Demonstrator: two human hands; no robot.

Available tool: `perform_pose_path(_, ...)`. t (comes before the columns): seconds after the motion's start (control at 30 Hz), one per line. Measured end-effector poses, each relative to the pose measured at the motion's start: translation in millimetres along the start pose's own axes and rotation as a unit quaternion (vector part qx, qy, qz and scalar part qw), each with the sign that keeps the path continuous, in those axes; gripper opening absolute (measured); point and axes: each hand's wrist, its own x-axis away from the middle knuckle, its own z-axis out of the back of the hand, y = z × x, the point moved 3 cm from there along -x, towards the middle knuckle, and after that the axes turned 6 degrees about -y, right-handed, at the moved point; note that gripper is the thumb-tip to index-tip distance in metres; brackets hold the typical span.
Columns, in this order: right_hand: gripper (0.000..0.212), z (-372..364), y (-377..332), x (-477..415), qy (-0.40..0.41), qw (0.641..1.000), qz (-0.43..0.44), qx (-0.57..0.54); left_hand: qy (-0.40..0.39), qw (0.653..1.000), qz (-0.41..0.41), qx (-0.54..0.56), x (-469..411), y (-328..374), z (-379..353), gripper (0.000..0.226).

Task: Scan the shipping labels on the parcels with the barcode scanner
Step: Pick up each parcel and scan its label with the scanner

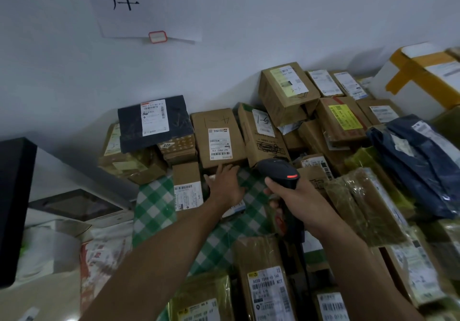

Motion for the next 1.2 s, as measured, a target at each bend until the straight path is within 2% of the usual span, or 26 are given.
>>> perform_pose_path(0.1,0.014,0.8,-0.8,2.4,0.001,1.0,0.005,-0.004,0.061,0.996,-0.018,0.067,-4.4,-10.5,1.3,0.066)
perform_pose_path(0.27,0.013,0.6,-1.3,3.1,0.005,1.0,-0.001,-0.004,0.161,0.962,0.105,0.193,-22.7,-25.4,35.9,0.061)
perform_pose_path(0.4,0.013,-1.0,-2.0,1.1,0.001,1.0,-0.01,0.008,0.102,0.937,0.162,0.291,-44.4,-41.7,40.7,0.071)
perform_pose_path(0.6,0.015,-3.2,-4.5,-3.5,0.002,1.0,-0.016,0.018,0.15,0.902,0.177,0.364,-54.0,-28.3,42.0,0.043)
perform_pose_path(0.67,0.016,-3.8,-3.7,-4.0,0.003,1.0,-0.021,0.021,0.154,0.883,0.214,0.389,-56.0,-22.4,41.0,0.043)
perform_pose_path(0.77,0.015,-3.1,-1.5,-5.4,0.004,1.0,-0.016,0.019,0.109,0.863,0.269,0.414,-64.1,-23.9,35.3,0.048)
perform_pose_path(0.87,0.015,0.4,0.5,-7.1,0.006,0.999,-0.024,0.02,0.079,0.837,0.277,0.465,-69.0,-29.4,33.5,0.05)
perform_pose_path(1.0,0.016,4.7,3.5,-11.9,0.012,0.999,-0.028,0.027,0.085,0.811,0.273,0.51,-77.1,-38.1,33.1,0.086)
perform_pose_path(1.1,0.012,6.9,4.8,-14.8,0.02,0.999,-0.026,0.025,0.056,0.802,0.246,0.541,-86.0,-29.2,33.8,0.085)
perform_pose_path(1.2,0.011,8.1,4.8,-16.7,0.018,0.999,-0.031,0.022,0.036,0.785,0.237,0.571,-97.2,-20.3,28.6,0.072)
